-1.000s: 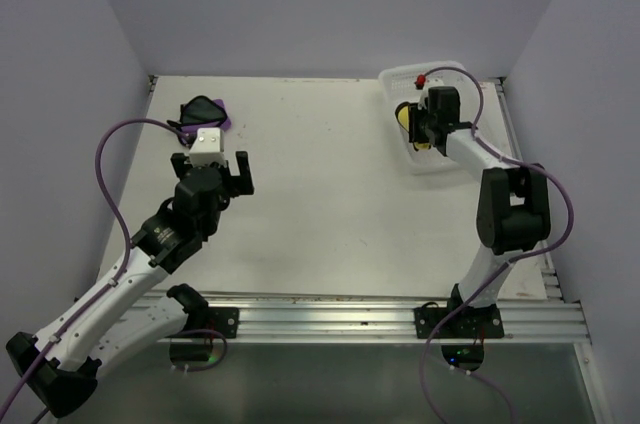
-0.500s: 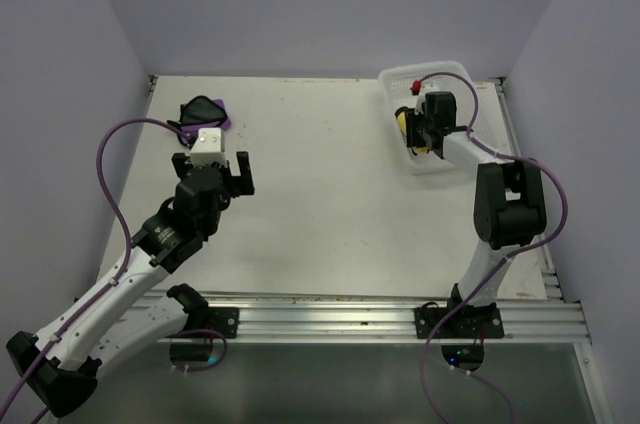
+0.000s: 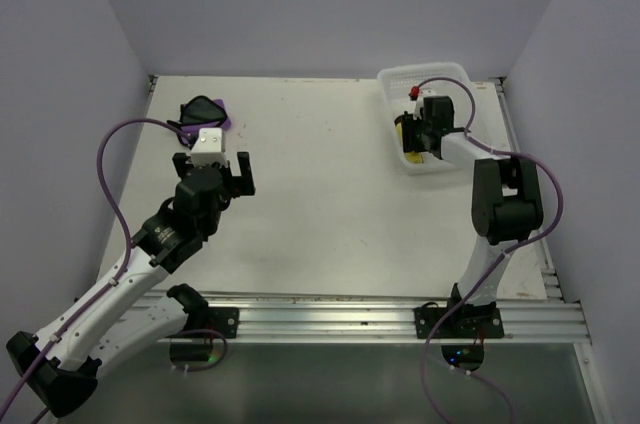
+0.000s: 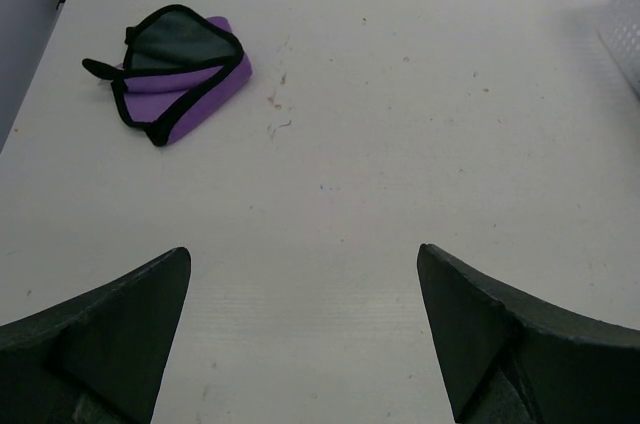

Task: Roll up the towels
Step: Place the rolled towel into the container

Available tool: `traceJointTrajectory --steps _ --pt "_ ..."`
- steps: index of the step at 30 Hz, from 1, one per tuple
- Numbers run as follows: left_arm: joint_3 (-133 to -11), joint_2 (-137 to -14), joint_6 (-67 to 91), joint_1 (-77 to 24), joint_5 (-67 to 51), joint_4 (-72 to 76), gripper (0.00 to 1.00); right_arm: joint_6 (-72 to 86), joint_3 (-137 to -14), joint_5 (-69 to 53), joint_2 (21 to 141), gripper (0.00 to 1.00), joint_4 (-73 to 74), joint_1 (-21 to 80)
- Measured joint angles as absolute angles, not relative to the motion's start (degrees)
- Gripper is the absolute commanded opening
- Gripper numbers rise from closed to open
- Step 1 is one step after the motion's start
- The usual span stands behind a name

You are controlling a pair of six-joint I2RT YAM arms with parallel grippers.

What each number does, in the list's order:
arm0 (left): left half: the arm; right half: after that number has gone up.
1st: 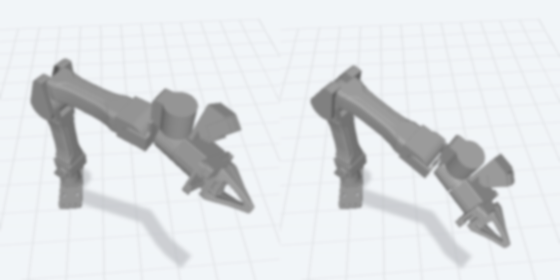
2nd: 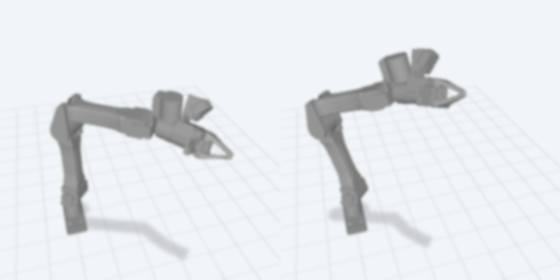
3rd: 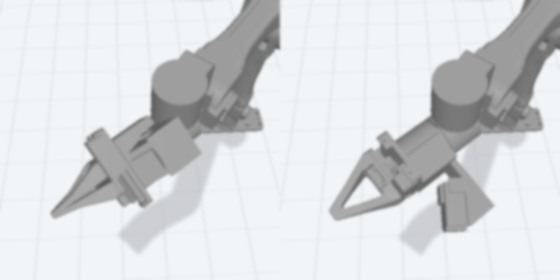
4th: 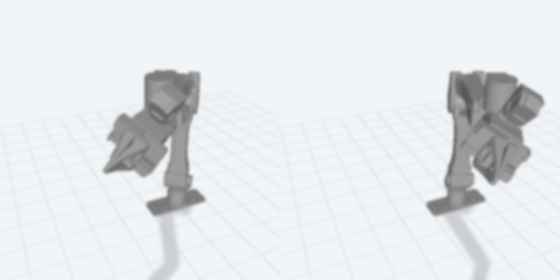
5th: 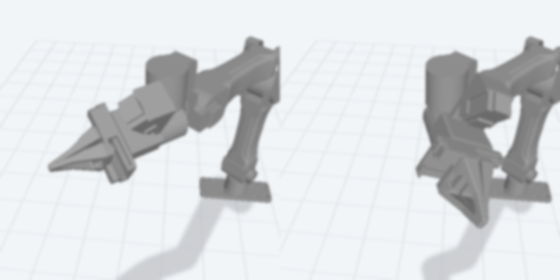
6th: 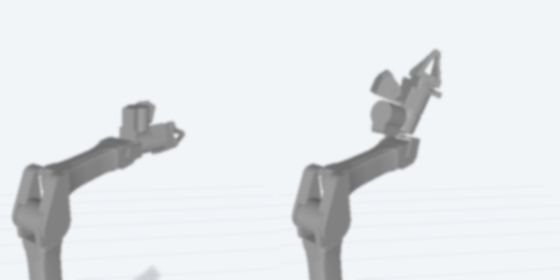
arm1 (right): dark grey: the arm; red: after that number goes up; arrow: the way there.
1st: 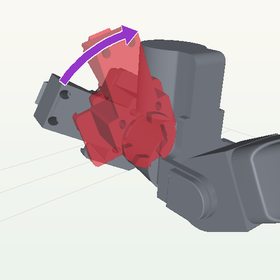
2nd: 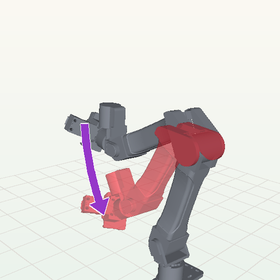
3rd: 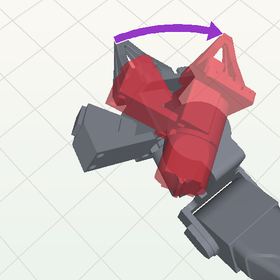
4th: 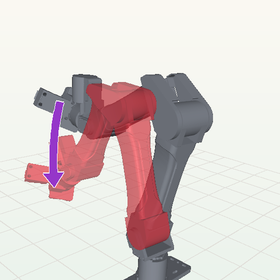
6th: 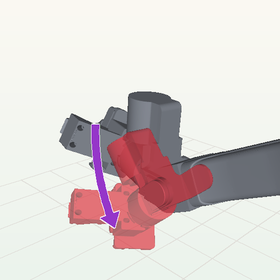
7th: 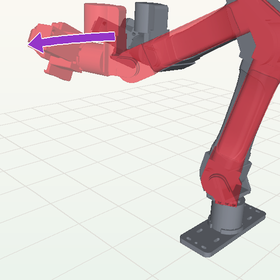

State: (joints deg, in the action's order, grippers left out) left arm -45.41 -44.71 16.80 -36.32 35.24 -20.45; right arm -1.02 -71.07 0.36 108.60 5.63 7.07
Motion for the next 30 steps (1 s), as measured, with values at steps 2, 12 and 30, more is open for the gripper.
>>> traceJointTrajectory --steps 2,12,30 --pt "-45.41 -44.71 16.8 -36.32 35.14 -20.45 1.0 -1.02 -71.07 0.36 108.6 0.56 5.69 7.07" --pt "-45.41 -44.71 16.8 -36.32 34.89 -20.45 0.99 -0.86 -71.26 0.32 108.57 0.65 7.57 7.07" --pt "-45.41 -45.25 16.8 -36.25 35.07 -20.43 0.99 0.71 -76.58 -0.97 100.25 0.68 15.55 7.07"
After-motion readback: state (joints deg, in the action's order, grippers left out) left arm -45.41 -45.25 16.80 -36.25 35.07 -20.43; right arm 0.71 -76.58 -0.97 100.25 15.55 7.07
